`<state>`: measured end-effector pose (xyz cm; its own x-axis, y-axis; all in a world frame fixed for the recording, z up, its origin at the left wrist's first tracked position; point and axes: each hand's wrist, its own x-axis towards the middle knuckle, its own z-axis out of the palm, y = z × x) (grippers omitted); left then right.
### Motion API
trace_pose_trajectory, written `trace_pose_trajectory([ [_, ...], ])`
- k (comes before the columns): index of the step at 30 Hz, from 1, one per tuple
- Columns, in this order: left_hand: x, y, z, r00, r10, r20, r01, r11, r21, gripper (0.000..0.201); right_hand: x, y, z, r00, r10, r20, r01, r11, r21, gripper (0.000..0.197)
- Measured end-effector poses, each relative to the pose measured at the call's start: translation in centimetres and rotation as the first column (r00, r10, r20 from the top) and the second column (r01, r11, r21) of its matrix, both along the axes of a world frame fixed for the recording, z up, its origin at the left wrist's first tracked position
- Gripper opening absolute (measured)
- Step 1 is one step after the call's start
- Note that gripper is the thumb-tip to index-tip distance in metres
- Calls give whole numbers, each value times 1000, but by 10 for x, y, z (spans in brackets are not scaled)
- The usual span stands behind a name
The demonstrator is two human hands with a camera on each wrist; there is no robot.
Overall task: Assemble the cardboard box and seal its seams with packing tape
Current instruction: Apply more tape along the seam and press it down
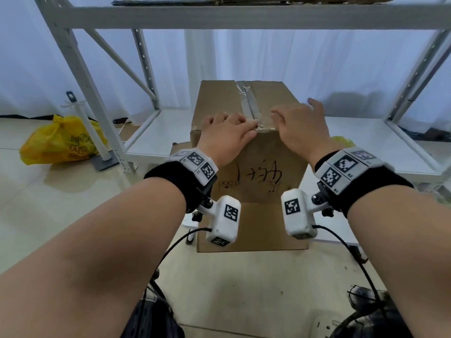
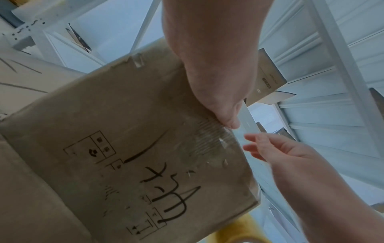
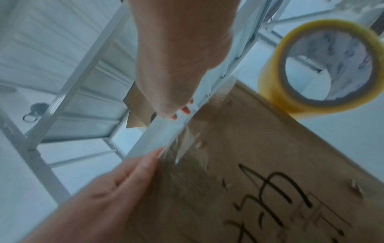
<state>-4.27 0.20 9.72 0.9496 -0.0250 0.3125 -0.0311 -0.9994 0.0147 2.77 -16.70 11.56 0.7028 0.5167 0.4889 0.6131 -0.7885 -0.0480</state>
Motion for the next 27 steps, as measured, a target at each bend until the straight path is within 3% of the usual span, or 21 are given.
trace_pose_trajectory([
  [3,5,0,-1,999,-8,37,9,1000,-25,41,5,-17,8,957,-288,-48,281,953,-109,37],
  [5,5,5,-3,997,-42,59,44,999,-30,41,8,-25,10,910,-380,-167,351,919,-181,42],
  [7,4,11,-5,994,-86,71,88,996,-14,42,11,-28,8,900,-360,-246,320,929,-188,45],
  [14,-2,20,3,990,-115,85,124,986,-111,45,11,-29,9,954,-248,-169,211,955,-209,49],
  [19,15,-12,4,1000,3,11,-4,994,107,64,9,-31,5,952,-251,-174,218,958,-188,51],
  [21,18,-14,-1,999,47,25,-50,991,128,65,9,-31,3,952,-249,-178,221,962,-162,50],
  [27,15,-9,-9,999,20,46,-31,965,262,75,11,-28,-2,955,-245,-166,225,965,-133,54],
])
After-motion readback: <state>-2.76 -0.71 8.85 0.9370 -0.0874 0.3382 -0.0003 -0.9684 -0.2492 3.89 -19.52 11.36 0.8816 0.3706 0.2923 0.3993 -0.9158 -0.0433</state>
